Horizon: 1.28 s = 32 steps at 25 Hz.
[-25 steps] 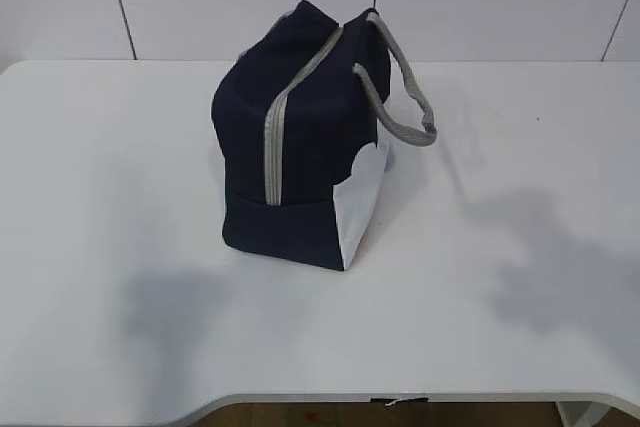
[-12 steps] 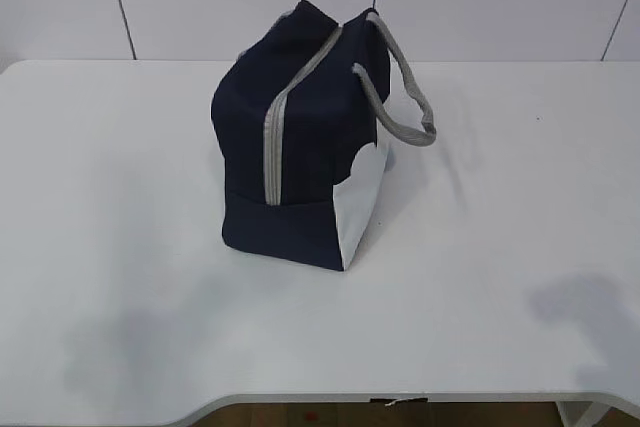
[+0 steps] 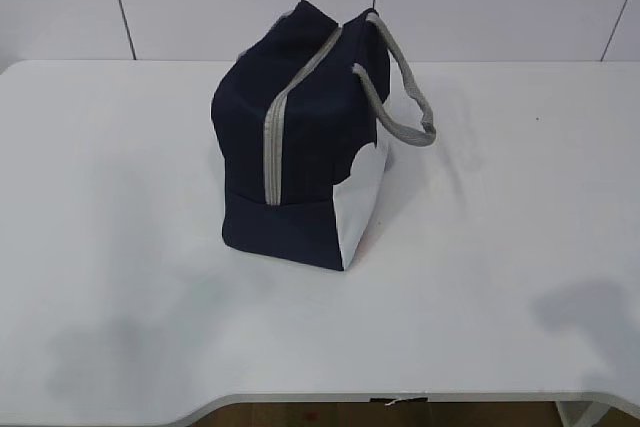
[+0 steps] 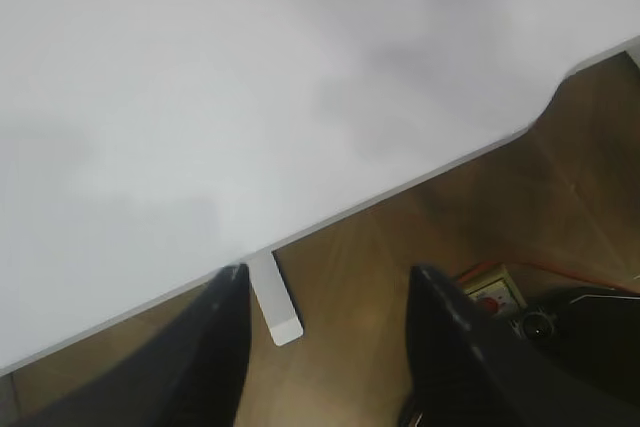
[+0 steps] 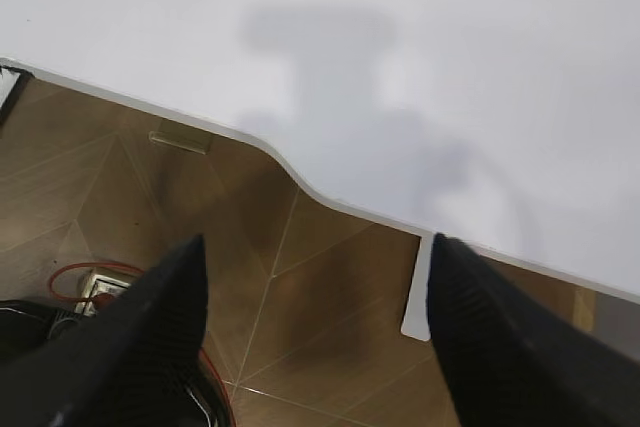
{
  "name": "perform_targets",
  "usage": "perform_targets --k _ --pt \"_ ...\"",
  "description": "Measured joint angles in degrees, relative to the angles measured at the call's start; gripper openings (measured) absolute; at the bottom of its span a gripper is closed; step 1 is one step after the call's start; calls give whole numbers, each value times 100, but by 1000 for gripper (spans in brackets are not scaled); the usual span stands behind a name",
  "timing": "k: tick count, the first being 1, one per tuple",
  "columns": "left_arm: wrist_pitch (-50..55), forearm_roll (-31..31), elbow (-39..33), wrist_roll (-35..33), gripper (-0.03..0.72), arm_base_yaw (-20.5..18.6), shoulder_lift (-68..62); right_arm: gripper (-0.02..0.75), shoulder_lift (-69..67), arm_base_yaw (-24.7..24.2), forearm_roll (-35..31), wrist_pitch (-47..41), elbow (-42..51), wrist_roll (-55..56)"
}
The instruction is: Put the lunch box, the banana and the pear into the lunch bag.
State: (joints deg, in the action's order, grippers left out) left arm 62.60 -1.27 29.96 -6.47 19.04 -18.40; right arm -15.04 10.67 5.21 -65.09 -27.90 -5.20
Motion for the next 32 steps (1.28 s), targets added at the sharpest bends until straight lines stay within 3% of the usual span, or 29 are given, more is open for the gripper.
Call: perform_targets --k 26,32 --pt "8 0 0 0 331 -23 164 545 93 -27 -21 9 0 21" --pt "21 0 0 0 319 -813 428 545 495 -605 -21 9 0 21"
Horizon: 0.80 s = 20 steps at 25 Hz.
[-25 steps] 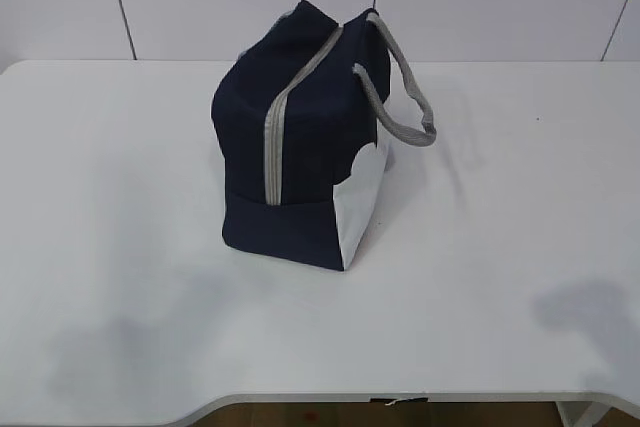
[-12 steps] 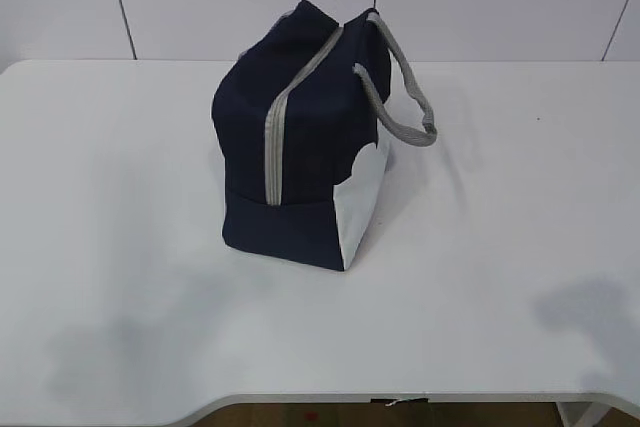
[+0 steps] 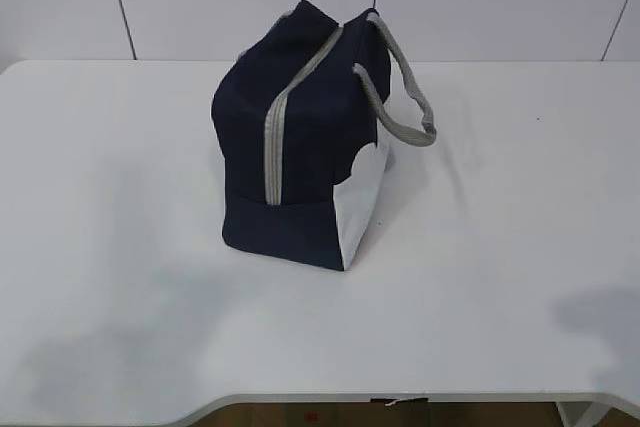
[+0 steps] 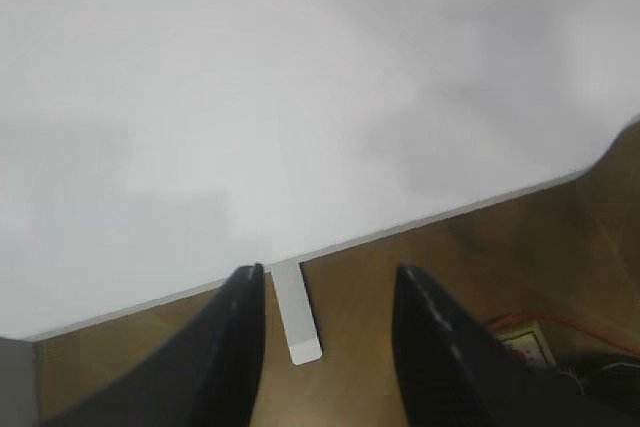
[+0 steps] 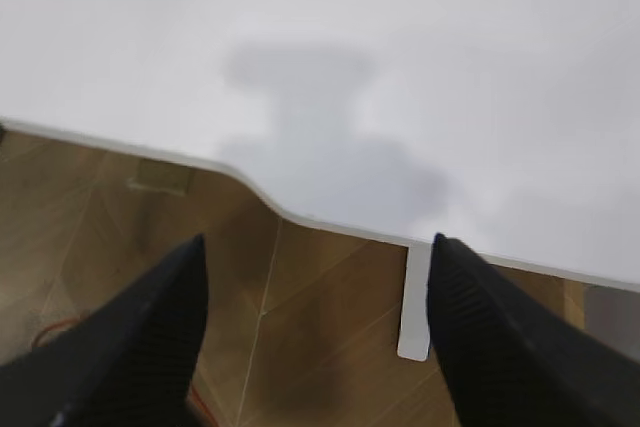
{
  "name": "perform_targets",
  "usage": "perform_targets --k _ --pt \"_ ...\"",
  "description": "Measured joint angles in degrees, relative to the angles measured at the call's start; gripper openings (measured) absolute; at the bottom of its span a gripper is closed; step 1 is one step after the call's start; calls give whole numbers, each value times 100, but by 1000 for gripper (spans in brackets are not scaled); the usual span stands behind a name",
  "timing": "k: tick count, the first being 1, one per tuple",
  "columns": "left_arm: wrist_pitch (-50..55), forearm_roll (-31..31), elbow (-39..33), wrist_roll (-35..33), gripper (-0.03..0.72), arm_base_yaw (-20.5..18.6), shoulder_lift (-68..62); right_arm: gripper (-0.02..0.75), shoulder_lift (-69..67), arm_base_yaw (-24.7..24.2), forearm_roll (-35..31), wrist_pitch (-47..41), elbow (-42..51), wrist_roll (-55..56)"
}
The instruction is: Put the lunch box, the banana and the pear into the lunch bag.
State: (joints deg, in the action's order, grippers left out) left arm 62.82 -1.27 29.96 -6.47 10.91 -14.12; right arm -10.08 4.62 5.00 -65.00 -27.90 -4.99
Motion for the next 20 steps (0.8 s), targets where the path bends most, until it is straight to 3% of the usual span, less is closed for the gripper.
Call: perform_targets --k 3,12,20 --pt "3 0 0 0 309 -389 253 545 310 -209 0 0 0 0" --pt "37 0 0 0 298 -1125 1209 545 1021 -235 0 -11 0 0" --pt "100 4 -8 0 298 -1193 1351 545 1092 -235 0 -11 0 11"
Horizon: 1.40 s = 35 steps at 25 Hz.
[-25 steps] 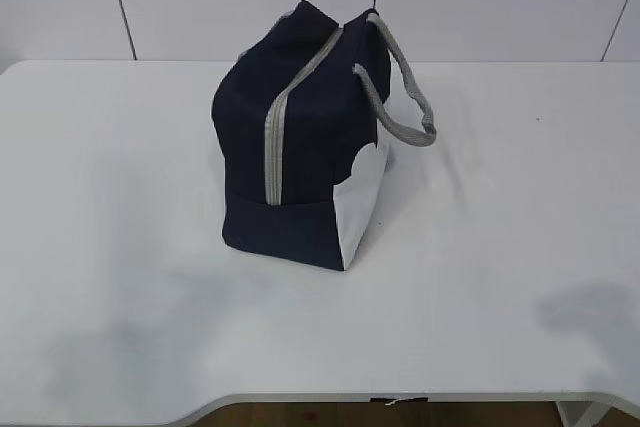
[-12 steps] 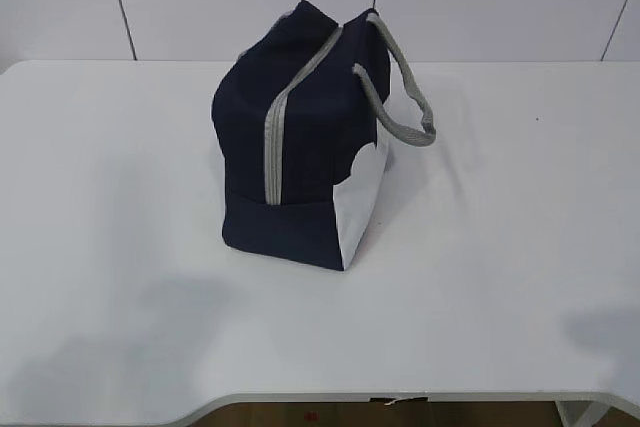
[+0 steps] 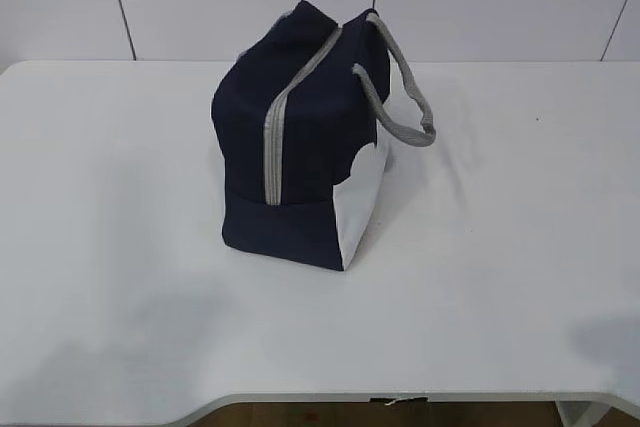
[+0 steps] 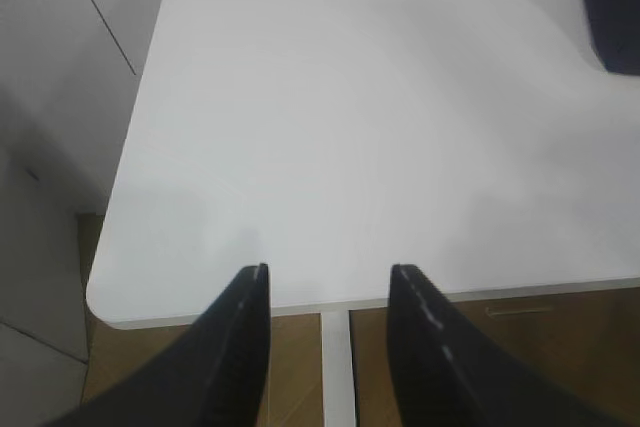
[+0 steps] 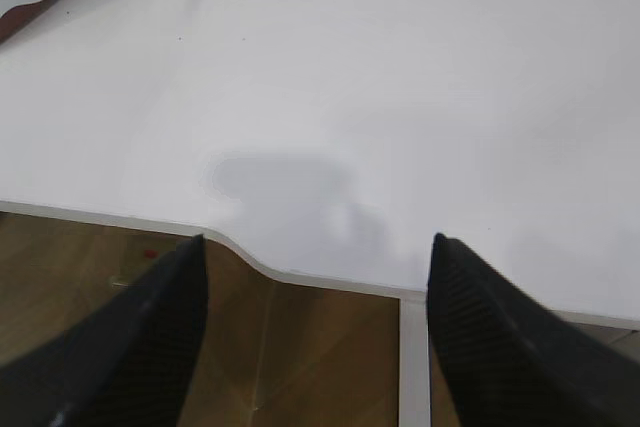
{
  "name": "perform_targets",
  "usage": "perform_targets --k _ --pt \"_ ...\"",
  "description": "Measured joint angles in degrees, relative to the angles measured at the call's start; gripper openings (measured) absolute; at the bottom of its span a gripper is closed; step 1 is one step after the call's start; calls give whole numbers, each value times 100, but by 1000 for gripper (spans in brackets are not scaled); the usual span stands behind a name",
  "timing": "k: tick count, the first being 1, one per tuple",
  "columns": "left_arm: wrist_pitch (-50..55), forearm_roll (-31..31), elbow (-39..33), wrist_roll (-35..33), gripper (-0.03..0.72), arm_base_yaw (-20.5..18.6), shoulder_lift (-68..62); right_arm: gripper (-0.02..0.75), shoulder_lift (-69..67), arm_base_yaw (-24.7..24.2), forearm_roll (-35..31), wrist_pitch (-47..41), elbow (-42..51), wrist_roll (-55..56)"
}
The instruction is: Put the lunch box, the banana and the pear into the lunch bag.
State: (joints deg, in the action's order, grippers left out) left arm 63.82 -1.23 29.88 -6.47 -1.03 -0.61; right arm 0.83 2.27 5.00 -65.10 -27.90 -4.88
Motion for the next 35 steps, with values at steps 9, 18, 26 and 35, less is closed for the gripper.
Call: perform_targets --k 9,18,26,35 --pt "0 0 0 0 288 0 0 545 8 0 0 0 0 0" --pt "0 0 0 0 267 0 0 545 8 0 0 0 0 0" --pt "0 0 0 0 265 0 0 545 8 0 -160 -8 0 97" --pt "0 0 0 0 246 0 0 545 8 0 -215 -8 0 268"
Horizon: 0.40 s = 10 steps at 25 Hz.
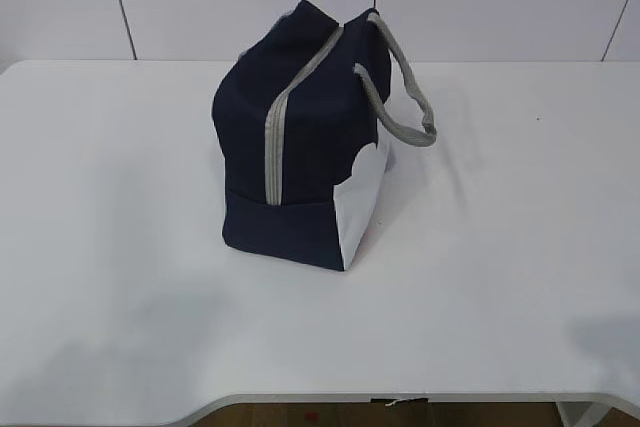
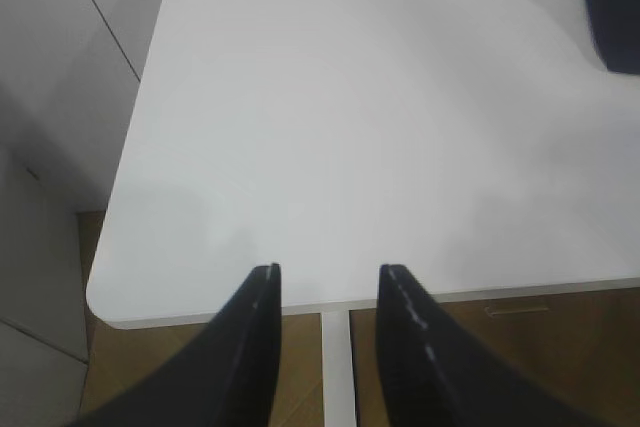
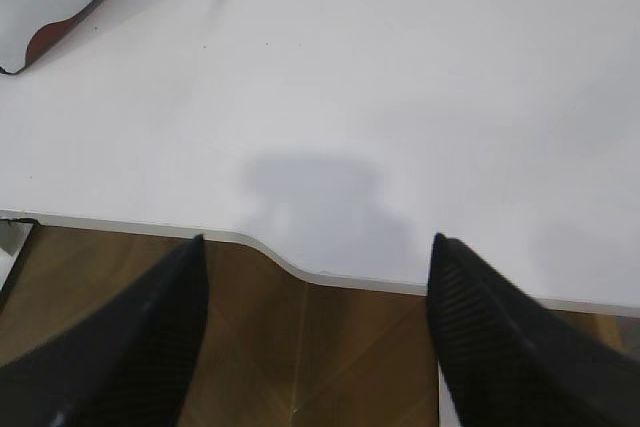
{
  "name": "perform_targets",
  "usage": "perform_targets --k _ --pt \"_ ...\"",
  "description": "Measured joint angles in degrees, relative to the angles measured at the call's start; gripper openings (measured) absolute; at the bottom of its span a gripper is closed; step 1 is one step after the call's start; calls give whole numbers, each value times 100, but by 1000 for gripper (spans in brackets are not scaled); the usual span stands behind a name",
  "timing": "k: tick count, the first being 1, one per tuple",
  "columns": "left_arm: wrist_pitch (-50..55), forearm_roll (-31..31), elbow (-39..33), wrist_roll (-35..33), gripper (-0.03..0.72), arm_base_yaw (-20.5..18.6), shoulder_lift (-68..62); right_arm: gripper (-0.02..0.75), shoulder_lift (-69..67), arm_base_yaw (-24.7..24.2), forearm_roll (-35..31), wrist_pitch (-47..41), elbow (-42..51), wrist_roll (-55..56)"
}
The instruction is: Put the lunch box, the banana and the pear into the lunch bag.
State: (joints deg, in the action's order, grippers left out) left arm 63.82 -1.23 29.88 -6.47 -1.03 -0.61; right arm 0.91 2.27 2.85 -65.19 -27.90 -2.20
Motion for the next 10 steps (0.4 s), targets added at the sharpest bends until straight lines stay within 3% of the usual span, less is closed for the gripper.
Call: perform_targets --k 10 --pt "0 0 0 0 245 0 0 545 0 0 0 0 0 9"
